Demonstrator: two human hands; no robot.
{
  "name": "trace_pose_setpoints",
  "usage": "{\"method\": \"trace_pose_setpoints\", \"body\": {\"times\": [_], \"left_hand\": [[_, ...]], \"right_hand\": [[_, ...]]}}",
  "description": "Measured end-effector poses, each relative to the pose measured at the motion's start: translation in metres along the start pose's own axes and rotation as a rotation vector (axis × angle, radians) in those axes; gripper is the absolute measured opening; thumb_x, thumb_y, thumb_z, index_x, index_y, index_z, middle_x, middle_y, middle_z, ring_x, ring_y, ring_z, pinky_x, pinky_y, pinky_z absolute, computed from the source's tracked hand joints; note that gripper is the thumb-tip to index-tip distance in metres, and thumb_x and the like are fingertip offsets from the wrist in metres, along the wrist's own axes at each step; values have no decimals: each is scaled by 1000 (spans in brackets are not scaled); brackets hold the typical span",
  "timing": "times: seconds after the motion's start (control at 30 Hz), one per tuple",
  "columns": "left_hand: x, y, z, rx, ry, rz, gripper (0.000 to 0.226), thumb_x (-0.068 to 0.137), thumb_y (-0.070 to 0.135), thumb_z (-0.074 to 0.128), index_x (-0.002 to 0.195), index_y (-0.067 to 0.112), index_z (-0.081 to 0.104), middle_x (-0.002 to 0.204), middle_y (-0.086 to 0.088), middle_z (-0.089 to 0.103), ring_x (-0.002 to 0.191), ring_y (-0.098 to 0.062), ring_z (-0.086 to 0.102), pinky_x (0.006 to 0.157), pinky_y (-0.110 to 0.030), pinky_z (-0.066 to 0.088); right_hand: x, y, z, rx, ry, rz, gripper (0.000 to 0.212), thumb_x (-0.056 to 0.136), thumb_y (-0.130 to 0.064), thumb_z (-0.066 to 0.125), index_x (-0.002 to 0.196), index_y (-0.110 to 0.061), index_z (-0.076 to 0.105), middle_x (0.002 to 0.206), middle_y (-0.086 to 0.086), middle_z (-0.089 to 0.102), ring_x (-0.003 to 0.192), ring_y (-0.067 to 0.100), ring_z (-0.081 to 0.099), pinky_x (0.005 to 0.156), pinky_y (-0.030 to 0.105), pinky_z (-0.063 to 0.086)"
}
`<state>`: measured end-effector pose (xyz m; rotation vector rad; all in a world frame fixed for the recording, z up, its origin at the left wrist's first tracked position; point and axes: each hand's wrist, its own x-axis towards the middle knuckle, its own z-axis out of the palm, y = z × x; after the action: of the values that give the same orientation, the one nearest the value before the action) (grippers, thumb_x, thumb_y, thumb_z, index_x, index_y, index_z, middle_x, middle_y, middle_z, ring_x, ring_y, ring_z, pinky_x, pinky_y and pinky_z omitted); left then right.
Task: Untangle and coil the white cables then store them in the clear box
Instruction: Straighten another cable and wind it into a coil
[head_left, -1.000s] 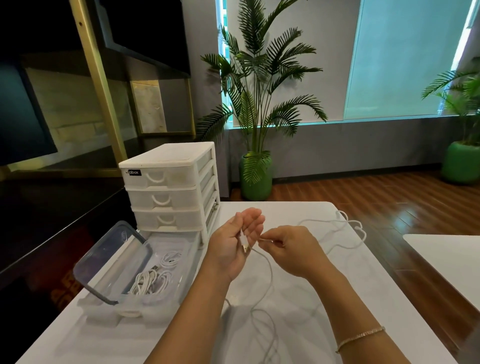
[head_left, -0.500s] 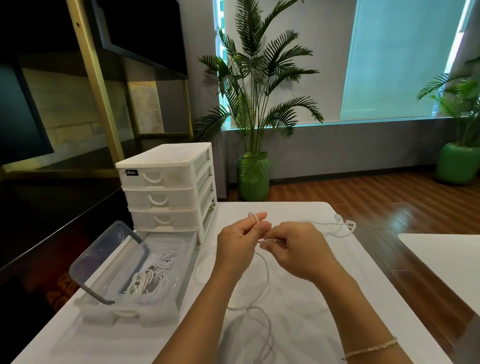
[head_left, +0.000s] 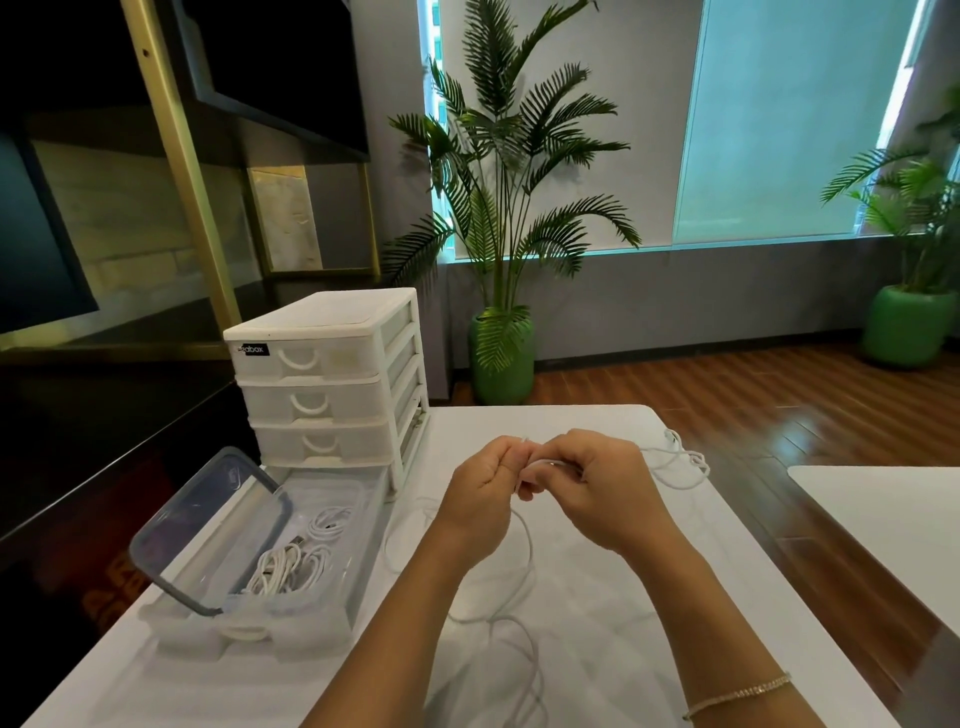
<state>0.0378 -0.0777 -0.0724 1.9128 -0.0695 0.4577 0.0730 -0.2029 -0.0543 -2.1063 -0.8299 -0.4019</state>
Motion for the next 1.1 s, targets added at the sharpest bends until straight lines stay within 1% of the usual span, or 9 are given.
{"method": "trace_pose_setpoints", "body": {"times": [0.13, 0.23, 0.33, 0.43, 0.57, 0.7, 0.9, 1.0, 1.1], "left_hand": [[-3, 6, -7, -181, -125, -51, 31, 102, 23, 30, 104, 26, 61, 90, 3, 60, 81, -7, 54, 70, -8, 46], [-3, 4, -6, -166, -121, -51, 30, 101, 26, 31, 103, 26, 61, 93, 3, 61, 84, -9, 55, 75, -12, 48], [-3, 3, -9, -122, -123, -64, 32, 101, 29, 31, 96, 24, 62, 85, 5, 62, 79, -7, 56, 72, -13, 48], [-4, 3, -12, -124, -187, -95, 36, 101, 27, 30, 86, 22, 63, 76, 9, 64, 72, -3, 57, 69, -14, 45], [-6, 4, -15, -208, -237, -166, 43, 102, 29, 27, 70, 17, 54, 56, 11, 55, 69, -13, 47, 69, -23, 38], [-5, 4, -21, -307, -258, -241, 40, 101, 26, 30, 73, 15, 56, 50, 7, 41, 57, -11, 42, 64, -24, 38], [-4, 2, -14, -872, -210, -313, 40, 97, 25, 35, 76, 5, 62, 45, 4, 36, 43, -8, 37, 47, -17, 40], [-4, 8, -13, -1201, -143, -332, 39, 90, 26, 39, 77, 0, 65, 43, 2, 36, 39, -8, 37, 40, -16, 40], [-2, 8, -13, -1448, -26, -345, 52, 98, 24, 30, 78, -3, 69, 43, 1, 37, 36, -10, 38, 39, -13, 38]], "right_hand": [[1, 1, -2, 54, 23, 2, 12, 85, -19, 64, 86, -12, 73, 81, 4, 71, 75, 17, 63, 72, 28, 53], [1, 2, -1, 81, 34, -6, 11, 85, -16, 64, 85, -10, 73, 79, 4, 70, 73, 17, 63, 70, 26, 53], [1, 4, 1, 115, 87, 1, 7, 82, -15, 68, 81, -10, 73, 72, -3, 66, 68, 10, 61, 65, 18, 49], [1, 6, -1, 150, 169, 32, 5, 76, -15, 74, 76, -10, 74, 73, -1, 69, 68, 11, 62, 63, 16, 49], [1, 4, 0, 176, 134, -5, 5, 77, -13, 73, 80, -9, 75, 79, 4, 72, 71, 13, 64, 69, 22, 52], [2, 5, -3, 146, 66, -20, 12, 77, -17, 72, 87, -10, 75, 78, -7, 67, 65, -5, 59, 63, 5, 45], [3, 4, -3, 128, 134, -122, 12, 82, -14, 66, 89, -9, 75, 80, -7, 68, 64, -1, 59, 69, 8, 48], [2, 4, 1, 101, 151, -109, 17, 86, -19, 61, 95, -10, 73, 75, -9, 65, 61, 4, 59, 64, 18, 53], [0, 4, 8, 37, 144, -78, 25, 88, -23, 58, 106, -11, 70, 82, 0, 70, 69, 12, 59, 71, 28, 54]]}}
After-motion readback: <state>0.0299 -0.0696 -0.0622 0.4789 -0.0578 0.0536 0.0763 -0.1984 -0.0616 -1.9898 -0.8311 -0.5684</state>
